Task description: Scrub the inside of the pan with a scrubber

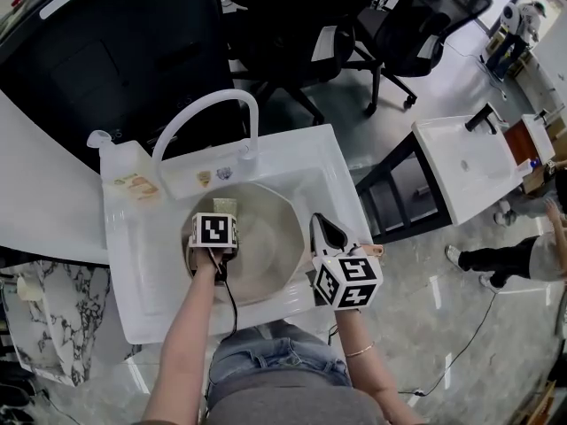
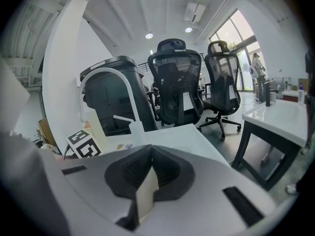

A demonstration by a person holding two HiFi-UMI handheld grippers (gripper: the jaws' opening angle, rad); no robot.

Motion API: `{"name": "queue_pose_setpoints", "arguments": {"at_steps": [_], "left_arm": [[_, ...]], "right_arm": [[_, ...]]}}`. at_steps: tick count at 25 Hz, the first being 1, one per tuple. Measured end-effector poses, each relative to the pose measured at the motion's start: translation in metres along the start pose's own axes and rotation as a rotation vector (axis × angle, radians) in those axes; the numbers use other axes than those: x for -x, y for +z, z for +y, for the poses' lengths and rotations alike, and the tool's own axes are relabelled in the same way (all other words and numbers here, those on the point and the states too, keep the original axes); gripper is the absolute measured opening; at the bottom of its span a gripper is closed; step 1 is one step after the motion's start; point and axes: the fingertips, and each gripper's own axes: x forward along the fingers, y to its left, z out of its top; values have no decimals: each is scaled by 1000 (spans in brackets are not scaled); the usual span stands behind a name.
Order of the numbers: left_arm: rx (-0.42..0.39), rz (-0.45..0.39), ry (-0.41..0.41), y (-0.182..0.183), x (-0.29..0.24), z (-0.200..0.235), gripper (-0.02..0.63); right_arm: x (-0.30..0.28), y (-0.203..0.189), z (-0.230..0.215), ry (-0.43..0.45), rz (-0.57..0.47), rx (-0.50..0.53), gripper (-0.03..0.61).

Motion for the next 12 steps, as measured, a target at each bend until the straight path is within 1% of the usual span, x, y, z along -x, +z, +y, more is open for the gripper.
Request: {"name": "queue_pose_setpoints", "arguments": {"at_steps": [3, 7, 12], "left_arm": [[-2, -15, 59, 2, 9, 11, 64], [-40, -47, 138, 7, 21, 23, 64], [-67, -104, 148, 10, 42, 25, 64]], "right_arm": [[0, 0, 4, 6, -2, 2, 11], [-1, 1, 8, 13, -8, 2, 11], [-6, 4, 17, 29, -13, 10, 11]]}}
